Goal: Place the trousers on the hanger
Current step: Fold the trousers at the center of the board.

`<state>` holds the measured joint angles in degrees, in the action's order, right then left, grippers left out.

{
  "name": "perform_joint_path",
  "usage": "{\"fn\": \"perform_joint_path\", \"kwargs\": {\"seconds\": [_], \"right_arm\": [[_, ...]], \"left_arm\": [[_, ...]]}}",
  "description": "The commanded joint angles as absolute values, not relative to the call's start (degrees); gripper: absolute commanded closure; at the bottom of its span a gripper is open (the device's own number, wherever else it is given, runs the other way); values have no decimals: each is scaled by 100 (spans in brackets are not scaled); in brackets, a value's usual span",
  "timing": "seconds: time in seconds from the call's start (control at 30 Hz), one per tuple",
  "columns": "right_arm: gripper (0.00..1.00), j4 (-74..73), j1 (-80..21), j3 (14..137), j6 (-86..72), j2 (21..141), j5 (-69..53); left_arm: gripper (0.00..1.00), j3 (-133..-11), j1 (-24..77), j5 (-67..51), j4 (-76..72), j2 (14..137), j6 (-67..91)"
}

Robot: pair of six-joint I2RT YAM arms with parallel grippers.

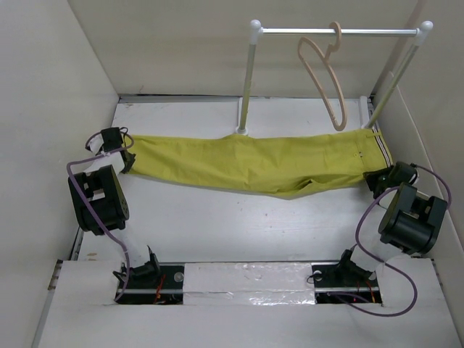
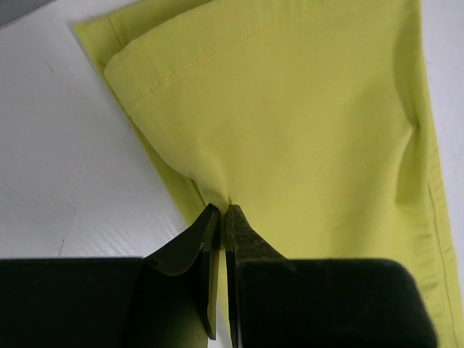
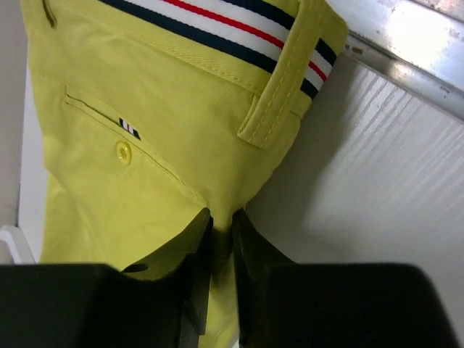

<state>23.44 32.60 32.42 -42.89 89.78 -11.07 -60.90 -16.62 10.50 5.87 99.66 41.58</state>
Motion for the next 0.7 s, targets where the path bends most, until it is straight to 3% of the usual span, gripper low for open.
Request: {"fn": "perform_joint_path", "kwargs": {"seconds": [0.0,0.17,0.33,0.53,0.67], "right_arm": [[88,2689,3226,3244,-4368,8764,-985],[100,2497,3356,2585,-4263,7676,-774],[100,2110,4059,2110,-4035,6892,-1036],[100,1338,5464,1811,-3420,6364,-2266],[97,616,5704,1732,-2893,5514,-2558]], "left_arm": [[100,-6398,-1696,1116,519,10028,3999],[100,-6653,-1696,1160,668,10055,3903],[100,-6557,-1696,1625,878,9879,3762],[100,-5820,-1995,1898,1028,9142,3762],[100,-5362,-1995,1943,1055,8570,3779]]}}
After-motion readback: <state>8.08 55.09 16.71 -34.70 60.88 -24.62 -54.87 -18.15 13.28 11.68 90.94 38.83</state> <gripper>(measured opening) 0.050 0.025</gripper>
